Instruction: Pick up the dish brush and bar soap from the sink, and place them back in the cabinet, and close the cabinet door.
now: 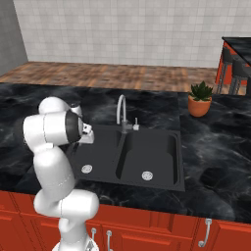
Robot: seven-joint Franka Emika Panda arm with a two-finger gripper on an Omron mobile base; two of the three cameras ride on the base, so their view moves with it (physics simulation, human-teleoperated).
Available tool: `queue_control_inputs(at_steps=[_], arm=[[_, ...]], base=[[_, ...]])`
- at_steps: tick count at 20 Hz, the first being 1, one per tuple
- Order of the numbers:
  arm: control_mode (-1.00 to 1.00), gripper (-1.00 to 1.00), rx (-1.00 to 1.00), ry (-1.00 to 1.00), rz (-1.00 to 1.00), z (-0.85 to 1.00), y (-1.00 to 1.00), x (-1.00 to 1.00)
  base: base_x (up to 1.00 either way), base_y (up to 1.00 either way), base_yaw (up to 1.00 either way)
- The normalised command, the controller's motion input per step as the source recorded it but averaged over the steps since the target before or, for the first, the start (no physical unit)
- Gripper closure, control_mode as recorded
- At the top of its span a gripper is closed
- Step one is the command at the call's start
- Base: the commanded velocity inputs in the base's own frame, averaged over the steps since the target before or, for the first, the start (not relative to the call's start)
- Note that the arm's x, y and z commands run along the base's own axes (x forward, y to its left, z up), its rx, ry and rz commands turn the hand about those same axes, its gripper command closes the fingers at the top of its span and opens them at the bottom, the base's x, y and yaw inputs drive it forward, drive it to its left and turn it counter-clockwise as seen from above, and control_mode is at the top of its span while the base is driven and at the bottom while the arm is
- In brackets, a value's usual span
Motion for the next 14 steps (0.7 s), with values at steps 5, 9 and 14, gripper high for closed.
queue_control_inputs(at_steps=[5, 9, 14], arm=[[-1.00, 1.00, -0.01, 0.00, 0.02, 0.59, -0.02, -0.36], [-1.00, 1.00, 0.00, 0.00, 0.01, 0.64, -0.06, -0.47], [-1.00, 1.00, 0.00, -0.01, 0.00, 0.68, -0.11, -0.48]], base=[[0.00, 0.00, 0.00], [0.00, 0.00, 0.00], [0.00, 0.00, 0.00]])
